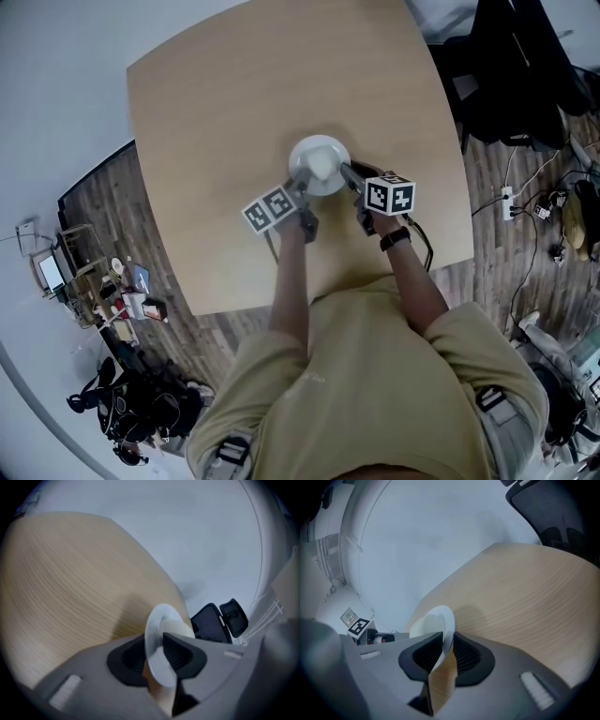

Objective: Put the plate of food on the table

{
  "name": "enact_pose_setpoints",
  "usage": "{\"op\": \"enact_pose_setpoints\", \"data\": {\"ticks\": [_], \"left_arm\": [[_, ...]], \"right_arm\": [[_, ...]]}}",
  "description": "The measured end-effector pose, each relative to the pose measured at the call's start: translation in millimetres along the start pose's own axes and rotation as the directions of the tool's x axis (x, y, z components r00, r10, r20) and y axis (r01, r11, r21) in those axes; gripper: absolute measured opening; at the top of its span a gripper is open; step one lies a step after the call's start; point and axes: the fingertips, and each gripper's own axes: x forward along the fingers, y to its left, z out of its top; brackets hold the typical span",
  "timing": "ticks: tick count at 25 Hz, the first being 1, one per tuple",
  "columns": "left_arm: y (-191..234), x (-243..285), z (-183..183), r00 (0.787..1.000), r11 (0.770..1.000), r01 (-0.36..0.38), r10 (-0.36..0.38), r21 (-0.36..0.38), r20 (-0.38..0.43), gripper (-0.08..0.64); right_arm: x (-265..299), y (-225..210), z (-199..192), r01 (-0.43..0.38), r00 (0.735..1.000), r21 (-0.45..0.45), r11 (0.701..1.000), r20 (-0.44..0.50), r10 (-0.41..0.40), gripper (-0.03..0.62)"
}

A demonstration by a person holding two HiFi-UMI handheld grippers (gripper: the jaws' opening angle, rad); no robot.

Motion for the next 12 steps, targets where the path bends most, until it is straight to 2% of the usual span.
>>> {"op": "enact_pose_setpoints", "data": {"ticks": [12], "left_arm": [[26,26,6,0.989,0.989,-0.129,0.133,0.075,-0.057,0.131]], "right_arm": [[29,-23,-2,0.1,0.994,-0.017,0.995,-0.042,-0.1,0.078]]}}
